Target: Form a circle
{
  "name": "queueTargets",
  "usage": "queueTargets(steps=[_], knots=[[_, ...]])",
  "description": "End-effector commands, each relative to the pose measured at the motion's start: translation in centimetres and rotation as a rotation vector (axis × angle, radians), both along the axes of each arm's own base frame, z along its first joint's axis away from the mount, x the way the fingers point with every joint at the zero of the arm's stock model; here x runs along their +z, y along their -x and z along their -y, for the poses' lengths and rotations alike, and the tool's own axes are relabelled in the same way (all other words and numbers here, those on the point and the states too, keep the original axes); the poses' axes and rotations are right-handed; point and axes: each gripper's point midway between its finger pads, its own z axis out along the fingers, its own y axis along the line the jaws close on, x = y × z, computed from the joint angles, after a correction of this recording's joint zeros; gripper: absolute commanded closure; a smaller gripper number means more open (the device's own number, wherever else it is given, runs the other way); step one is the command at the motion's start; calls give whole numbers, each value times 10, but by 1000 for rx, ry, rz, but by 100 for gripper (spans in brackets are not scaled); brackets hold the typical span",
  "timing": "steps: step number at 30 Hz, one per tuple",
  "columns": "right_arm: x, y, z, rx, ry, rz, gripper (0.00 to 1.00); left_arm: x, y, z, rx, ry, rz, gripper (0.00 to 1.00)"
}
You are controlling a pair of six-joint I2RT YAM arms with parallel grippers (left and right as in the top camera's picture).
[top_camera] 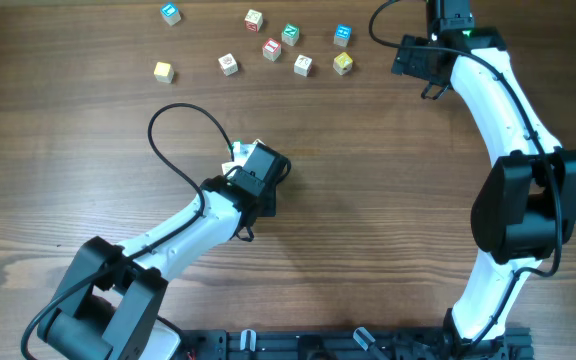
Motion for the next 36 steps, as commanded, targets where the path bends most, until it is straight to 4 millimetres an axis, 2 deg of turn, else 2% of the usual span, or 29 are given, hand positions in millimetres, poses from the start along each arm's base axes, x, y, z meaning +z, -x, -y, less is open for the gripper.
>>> queueTargets(steps=[1,4,6,7,9,17,24,29,36], knots=[[11,-4,2,-4,17,28,0,-5,2,-6,-10,-40,-5,61],[11,-4,2,-4,18,28,0,-5,2,-6,31,-22,-3,50],[11,-4,2,-4,17,28,0,-5,2,-6,76,-4,-1,51],[11,-4,2,-4,18,28,1,-5,1,-8,98,-3,3,55],[11,-4,2,-4,17,28,0,-5,1,-9,121,-1,9,59],[11,-4,2,-4,17,28,0,-3,-3,-8,123,5,24,48],[11,-4,3,-5,18,28,0,-1,-8,-4,129,23,45,53],[11,-4,2,-4,17,28,0,-9,-5,-6,129,6,22,55],[11,-4,2,-4,17,28,0,-10,-3,-8,119,-8,15,60]])
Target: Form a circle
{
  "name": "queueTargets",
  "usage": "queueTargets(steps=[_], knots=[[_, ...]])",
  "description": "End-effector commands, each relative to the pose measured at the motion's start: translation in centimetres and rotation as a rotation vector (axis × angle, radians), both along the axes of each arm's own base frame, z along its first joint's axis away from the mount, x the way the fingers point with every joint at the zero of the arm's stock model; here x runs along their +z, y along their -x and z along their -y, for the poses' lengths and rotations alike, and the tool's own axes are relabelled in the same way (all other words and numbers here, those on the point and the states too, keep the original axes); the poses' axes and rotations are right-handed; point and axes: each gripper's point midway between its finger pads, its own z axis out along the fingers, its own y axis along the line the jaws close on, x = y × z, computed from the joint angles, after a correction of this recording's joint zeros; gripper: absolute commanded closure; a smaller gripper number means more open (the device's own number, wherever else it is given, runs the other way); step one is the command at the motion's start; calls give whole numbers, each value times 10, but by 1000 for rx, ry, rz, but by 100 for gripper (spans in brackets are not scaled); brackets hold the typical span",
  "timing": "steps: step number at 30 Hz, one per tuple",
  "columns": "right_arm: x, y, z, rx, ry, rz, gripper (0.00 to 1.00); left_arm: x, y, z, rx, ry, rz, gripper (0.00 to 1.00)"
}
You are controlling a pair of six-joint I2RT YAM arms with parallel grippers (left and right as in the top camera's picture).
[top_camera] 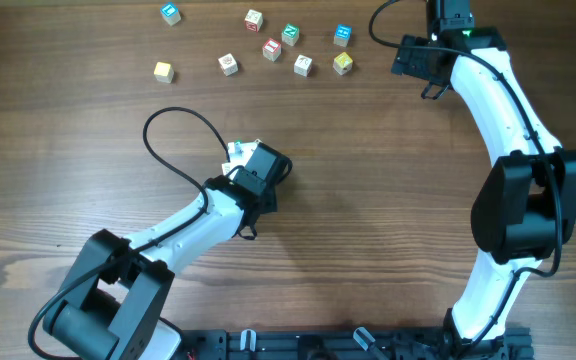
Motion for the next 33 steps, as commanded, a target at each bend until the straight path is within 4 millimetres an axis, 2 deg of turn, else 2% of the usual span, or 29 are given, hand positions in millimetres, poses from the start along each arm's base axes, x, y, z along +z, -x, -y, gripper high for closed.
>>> queueTargets(steps=[1,5,9,12,13,22,33], knots=[[11,-4,2,-4,17,28,0,-4,3,-6,4,-30,-7,61],[11,-4,2,-4,17,28,0,-5,6,-8,4,-38,-21,67],[11,-4,2,-4,18,28,0,-6,9,-9,-16,-54,-34,68],[11,-4,3,-5,18,28,0,-6,8,-10,-28,-58,-31,58],[11,-4,2,-4,17,28,0,-6,7,-9,-28,-56,-28,58],[11,-4,2,-4,18,28,0,-5,5,-7,-45,-51,-24,71],[11,-4,2,-4,17,28,0,-5,6,-7,-110,-79,-29,67]])
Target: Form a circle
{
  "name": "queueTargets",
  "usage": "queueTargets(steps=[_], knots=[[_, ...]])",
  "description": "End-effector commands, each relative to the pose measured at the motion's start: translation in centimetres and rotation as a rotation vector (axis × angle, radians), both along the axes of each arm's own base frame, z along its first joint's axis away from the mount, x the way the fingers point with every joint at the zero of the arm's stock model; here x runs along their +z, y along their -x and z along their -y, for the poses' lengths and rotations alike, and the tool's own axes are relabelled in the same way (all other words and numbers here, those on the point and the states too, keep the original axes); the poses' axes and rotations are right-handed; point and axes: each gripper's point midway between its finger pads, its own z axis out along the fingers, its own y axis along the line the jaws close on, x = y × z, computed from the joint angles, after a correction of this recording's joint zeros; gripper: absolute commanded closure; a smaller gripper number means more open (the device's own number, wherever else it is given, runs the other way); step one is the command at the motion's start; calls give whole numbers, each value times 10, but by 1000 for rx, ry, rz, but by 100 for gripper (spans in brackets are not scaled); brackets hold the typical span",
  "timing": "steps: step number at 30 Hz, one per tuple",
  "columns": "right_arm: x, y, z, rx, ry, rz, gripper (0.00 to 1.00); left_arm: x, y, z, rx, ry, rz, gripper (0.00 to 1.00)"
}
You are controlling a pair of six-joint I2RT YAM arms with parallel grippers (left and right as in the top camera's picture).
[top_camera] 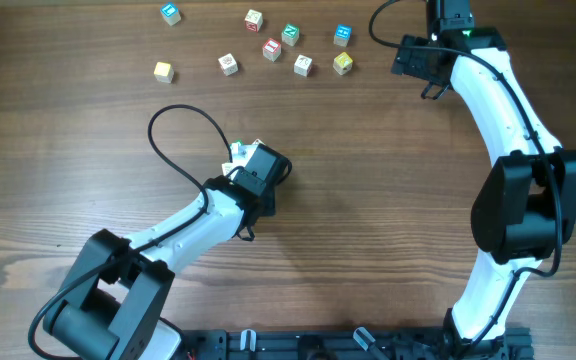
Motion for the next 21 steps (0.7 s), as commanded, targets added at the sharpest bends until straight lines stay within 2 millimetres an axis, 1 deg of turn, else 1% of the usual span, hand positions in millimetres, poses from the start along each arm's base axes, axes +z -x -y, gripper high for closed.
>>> queueTargets(steps=[1,4,5,6,7,8,10,11,12,13,17,18,19,21], knots=[[11,-4,2,-4,17,28,0,-3,1,-4,-37,-34,-6,67],[11,-4,2,-5,17,28,1,-3,1,-3,-36,-33,-5,67],[11,-4,2,-4,17,28,0,-3,1,-4,-36,-33,-5,64],[11,-4,2,-4,17,28,0,-3,1,-4,-36,-33,-5,60],[11,-4,2,-4,17,28,0,-3,1,-4,-36,-34,-6,51],[11,-4,2,-4,17,28,0,-3,1,-4,-36,-33,-5,47],[11,-4,2,-4,17,28,0,0,0,-3,-35,-28,4,39],[11,-4,2,-4,18,28,0,3,-1,-2,-36,-23,11,37],[11,-4,3,-5,18,28,0,8,-3,-1,-33,-13,26,35],[11,-4,2,-4,18,28,1,18,-7,1,-24,8,54,32],[11,-4,2,-4,18,28,0,43,-12,4,21,68,124,31],[11,-4,2,-4,17,28,0,45,-13,4,25,75,131,35],[11,-4,3,-4,18,28,0,45,-13,4,28,75,129,39],[11,-4,2,-4,18,28,1,39,-9,1,60,75,106,39]])
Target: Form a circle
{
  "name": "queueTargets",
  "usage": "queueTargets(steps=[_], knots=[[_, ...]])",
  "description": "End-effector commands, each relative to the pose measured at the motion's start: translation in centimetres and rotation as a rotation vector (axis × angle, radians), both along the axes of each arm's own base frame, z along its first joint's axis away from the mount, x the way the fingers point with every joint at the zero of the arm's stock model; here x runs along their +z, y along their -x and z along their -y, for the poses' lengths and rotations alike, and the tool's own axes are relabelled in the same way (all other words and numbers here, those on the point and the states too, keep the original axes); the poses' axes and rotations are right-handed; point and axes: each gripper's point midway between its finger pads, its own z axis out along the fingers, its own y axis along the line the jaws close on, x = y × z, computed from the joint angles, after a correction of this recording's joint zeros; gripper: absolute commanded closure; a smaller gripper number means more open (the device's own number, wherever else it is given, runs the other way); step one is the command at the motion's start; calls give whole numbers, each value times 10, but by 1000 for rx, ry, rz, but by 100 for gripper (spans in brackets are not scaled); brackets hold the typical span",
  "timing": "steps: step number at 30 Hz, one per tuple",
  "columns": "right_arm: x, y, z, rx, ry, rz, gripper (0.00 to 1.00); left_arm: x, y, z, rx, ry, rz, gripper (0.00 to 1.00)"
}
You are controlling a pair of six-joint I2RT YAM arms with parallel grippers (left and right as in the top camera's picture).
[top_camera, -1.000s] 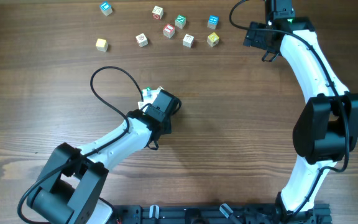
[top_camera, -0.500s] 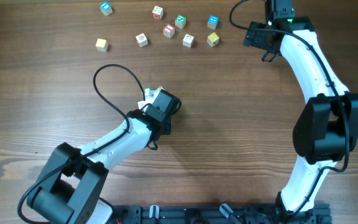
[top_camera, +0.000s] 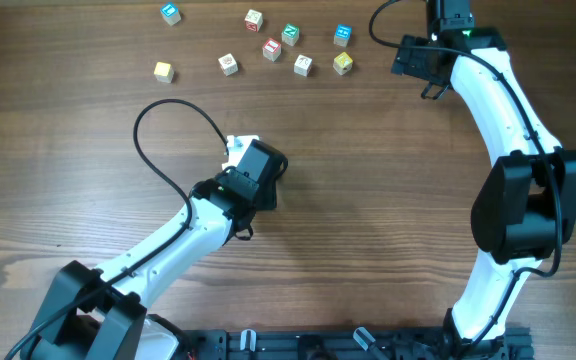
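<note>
Several small coloured cubes lie scattered along the far edge: a blue cube (top_camera: 171,13), a yellow cube (top_camera: 163,71), a white cube (top_camera: 228,64), a red cube (top_camera: 272,49), a green cube (top_camera: 290,34) and a yellow-green cube (top_camera: 342,63) among them. My left gripper (top_camera: 234,149) hovers mid-table, well short of the cubes. Its fingers are mostly hidden under the black wrist block, so whether they are open or shut does not show. My right gripper (top_camera: 405,60) sits just right of the cubes, its jaws too dark to read.
A black cable (top_camera: 158,130) loops left of the left wrist. The right arm (top_camera: 498,110) arcs down the right side of the wooden table (top_camera: 368,200). A black rail (top_camera: 348,345) runs along the near edge.
My left wrist has shifted slightly up and to the left, and its cable loop has swung further left. The right arm and the cubes have not moved.
My left gripper stayed mid-table at all three earlier moments, with only small shifts of wrist and cable. The cubes lay in the same scatter throughout, and the right arm held still. Now the left wrist sits a little further up-left.
</note>
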Motion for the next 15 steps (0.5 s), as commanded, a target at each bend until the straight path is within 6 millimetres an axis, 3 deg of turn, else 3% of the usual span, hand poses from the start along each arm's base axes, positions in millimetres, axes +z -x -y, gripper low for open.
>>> queueTargets(steps=[1,10,13,15], knots=[[11,-4,2,-4,18,29,0,-4,2,-6,74,5,-17,40],[12,-4,2,-5,17,31,0,-33,9,-11,94,-37,-90,41],[12,-4,2,-4,17,31,0,-33,6,-9,93,-30,-78,52],[12,-4,2,-5,17,31,0,-33,5,-8,93,-28,-75,52]])
